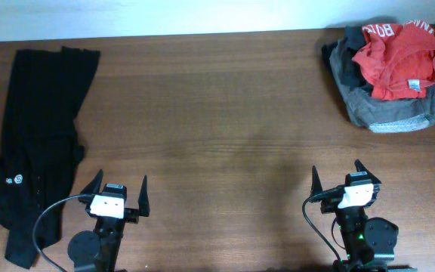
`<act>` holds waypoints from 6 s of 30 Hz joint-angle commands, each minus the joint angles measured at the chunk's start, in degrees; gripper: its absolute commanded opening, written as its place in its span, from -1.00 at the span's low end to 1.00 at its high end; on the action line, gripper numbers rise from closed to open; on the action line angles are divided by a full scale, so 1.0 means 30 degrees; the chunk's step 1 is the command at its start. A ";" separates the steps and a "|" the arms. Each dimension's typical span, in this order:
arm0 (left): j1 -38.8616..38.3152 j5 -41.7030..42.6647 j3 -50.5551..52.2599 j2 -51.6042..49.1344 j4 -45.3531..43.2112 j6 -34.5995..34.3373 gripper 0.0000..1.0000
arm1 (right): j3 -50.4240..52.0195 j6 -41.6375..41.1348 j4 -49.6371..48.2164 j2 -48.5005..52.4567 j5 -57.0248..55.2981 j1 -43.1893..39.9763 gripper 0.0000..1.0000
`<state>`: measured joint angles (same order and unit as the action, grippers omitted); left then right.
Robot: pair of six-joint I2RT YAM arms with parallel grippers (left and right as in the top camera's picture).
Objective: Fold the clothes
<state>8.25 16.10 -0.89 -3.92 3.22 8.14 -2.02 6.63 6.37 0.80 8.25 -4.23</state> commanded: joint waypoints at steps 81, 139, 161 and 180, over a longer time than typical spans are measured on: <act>-0.0073 0.5421 -0.7053 -0.6397 -0.0772 0.0182 0.98 | -1.2808 -0.2951 0.1122 1.1038 0.7271 0.0175 0.97; -0.0066 -1.3755 -2.5718 -3.6457 1.3384 -0.4364 0.38 | -2.5922 -0.3096 1.1395 3.0724 1.1970 0.2280 0.92; 0.1144 -1.3151 -2.5718 -3.7834 1.3245 -0.4371 -0.18 | -2.5922 -0.3096 1.1387 3.0738 1.1956 0.2280 0.96; -0.0262 -0.9012 -2.9886 -3.7776 1.6320 -0.3883 -0.99 | -2.5922 -0.3096 1.1140 3.0731 1.1963 0.2055 0.88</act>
<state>10.39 -17.98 -83.40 -117.03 49.63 -4.56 -78.43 -2.83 40.18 92.90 44.45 2.09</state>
